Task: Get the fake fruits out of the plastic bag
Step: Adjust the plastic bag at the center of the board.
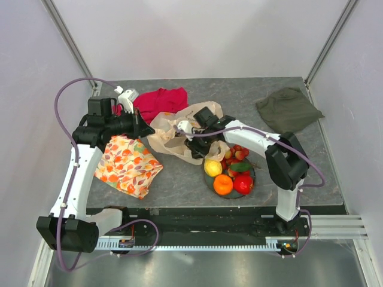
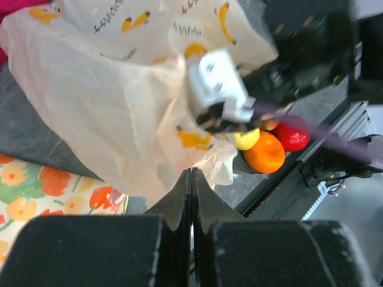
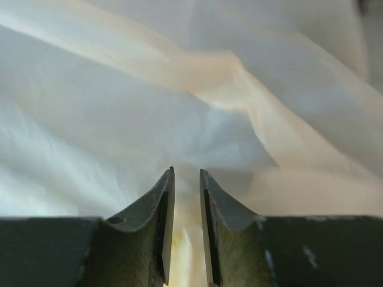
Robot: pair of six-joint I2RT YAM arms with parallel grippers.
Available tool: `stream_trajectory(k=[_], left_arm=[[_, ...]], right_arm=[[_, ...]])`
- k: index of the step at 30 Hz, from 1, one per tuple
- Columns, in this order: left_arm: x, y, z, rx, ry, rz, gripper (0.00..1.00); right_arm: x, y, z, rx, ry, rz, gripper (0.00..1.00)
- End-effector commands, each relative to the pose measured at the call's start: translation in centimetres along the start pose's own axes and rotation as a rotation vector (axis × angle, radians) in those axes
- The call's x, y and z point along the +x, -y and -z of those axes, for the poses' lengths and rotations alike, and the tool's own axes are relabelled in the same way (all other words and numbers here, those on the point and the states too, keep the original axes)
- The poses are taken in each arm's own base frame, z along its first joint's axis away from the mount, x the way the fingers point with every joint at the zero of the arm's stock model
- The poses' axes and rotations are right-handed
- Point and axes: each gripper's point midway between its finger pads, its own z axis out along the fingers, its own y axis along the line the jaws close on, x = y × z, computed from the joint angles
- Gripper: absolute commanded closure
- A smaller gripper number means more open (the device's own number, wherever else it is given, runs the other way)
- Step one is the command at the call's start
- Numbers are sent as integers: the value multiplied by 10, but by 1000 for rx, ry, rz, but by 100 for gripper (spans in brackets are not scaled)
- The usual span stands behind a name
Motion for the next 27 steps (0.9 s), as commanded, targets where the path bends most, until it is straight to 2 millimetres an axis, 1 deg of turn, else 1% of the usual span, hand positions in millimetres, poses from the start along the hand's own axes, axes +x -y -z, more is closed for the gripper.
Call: stream_trajectory(k=[1,2,4,5,7,9,10,11,12,13,14,15,16,17,18,19,20,21,24,27], left_arm=[[1,-1,4,-10,35,9,98],[2,-1,3,-8,34,5,99],[0,-1,4,-9,40,-11,98],[-1,-1,5,-11,44,-20,99],[-3,-1,6,-11,46,-37,99],[-5,-1,8,-18,55,-50,98],[-4,-1,9,-19,55,-51,98],[-5,-1,9,-22,55,-51,99],[-6,0,10,-22,60,-55,98],[-6,-1,10,-23,59,-52,98],[-7,-1,10,-24,60,-52,98],[-8,-1,10,-25,65,-50,99],[-9,-2,10,-26,65,-46,99],[-8,-3,10,-26,62,-41,98],[-9,-3,10,-28,67,-35,98],[-9,-4,9,-27,67,-30,98],[-9,-5,8,-27,66,-24,98],[-9,-4,8,-22,66,-16,99],[-9,-3,9,-15,68,-16,98],[-10,-3,9,-16,72,-15,99]], right_arm=[[-43,13,55,15,165,-57,68],[-53,19,60,37,191,-59,68],[-64,24,63,65,223,-72,66],[-75,30,66,82,254,-83,66],[-86,34,66,86,277,-94,65],[-95,40,62,88,290,-115,65],[-95,44,54,80,281,-127,65],[-103,46,56,82,297,-130,65],[-105,48,54,81,298,-136,64],[-104,52,46,81,291,-150,64],[-109,55,45,90,301,-159,64],[-110,61,42,110,297,-192,64],[-107,67,32,122,282,-219,63],[-112,73,30,149,289,-238,59],[-112,81,28,187,291,-297,48],[-111,84,19,186,290,-312,44],[-116,85,17,193,299,-323,40],[-115,90,15,228,298,-361,32],[-118,92,4,246,303,-402,25],[-120,94,-2,269,306,-446,23]])
